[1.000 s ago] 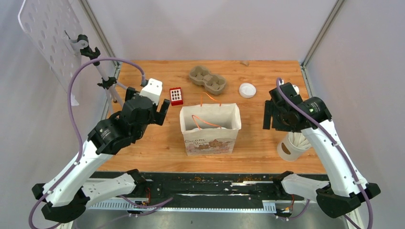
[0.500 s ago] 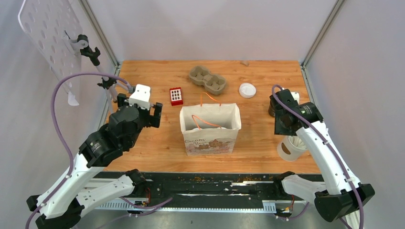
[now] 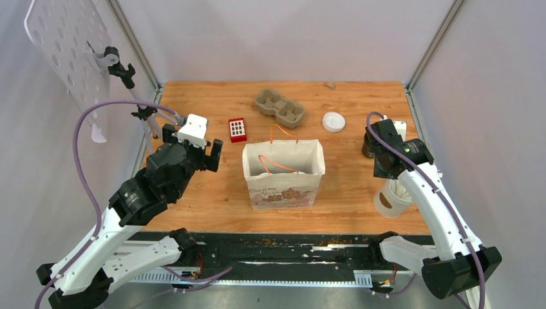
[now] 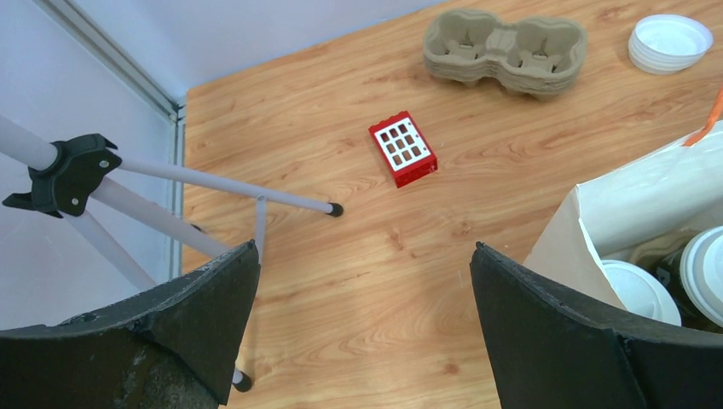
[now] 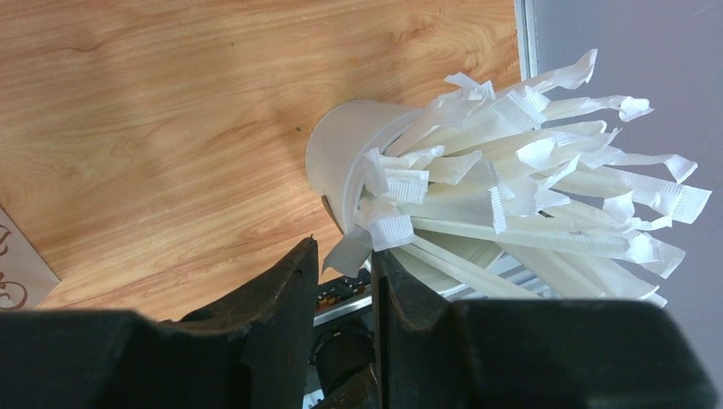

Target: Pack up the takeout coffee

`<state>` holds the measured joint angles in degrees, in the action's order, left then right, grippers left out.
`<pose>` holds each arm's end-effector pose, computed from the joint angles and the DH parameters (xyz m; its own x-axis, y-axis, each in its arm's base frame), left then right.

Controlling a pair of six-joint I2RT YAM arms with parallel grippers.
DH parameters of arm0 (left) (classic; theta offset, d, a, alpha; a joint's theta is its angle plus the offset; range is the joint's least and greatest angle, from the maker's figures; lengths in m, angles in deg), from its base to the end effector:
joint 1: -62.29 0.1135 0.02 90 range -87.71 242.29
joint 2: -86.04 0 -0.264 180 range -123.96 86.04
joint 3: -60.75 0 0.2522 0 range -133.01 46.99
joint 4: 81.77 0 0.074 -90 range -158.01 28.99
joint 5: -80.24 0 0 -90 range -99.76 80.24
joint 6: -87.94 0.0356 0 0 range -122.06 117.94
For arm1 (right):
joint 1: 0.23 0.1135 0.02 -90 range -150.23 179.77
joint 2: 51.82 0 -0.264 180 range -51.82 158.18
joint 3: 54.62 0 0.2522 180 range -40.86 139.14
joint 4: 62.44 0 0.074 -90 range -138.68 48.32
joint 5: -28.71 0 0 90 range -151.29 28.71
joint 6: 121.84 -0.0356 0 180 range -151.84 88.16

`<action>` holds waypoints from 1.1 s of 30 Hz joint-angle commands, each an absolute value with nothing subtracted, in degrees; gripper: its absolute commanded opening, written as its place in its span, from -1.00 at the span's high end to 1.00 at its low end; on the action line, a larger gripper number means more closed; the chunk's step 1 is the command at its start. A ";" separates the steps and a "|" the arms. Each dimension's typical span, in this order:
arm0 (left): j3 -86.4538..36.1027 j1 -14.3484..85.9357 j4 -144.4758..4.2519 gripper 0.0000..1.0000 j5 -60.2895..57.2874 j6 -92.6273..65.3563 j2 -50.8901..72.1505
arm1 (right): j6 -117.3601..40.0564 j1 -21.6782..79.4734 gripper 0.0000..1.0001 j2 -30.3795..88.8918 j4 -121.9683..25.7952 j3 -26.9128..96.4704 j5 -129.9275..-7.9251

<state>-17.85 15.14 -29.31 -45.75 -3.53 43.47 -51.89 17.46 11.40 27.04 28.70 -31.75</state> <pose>0.1025 -0.0797 0.4114 -0.1977 0.1826 -0.9631 0.2049 0.9685 0.1416 0.1719 0.0364 0.3376 -0.8716 0.0351 -0.4890 0.2128 0.9257 -0.3127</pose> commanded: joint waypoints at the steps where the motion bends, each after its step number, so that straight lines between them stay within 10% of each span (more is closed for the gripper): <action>1: -18.30 15.27 -32.33 -1.00 -44.51 -2.10 43.00 | -51.00 16.83 0.44 10.64 24.42 28.34 -29.95; 11: -18.17 15.27 -32.62 -1.00 -43.16 -0.33 42.90 | -50.44 16.73 1.00 10.06 26.38 31.13 -29.65; 33: -18.07 15.28 -31.31 -1.00 -44.71 2.34 40.96 | -54.25 16.73 1.00 11.76 43.35 70.65 -39.40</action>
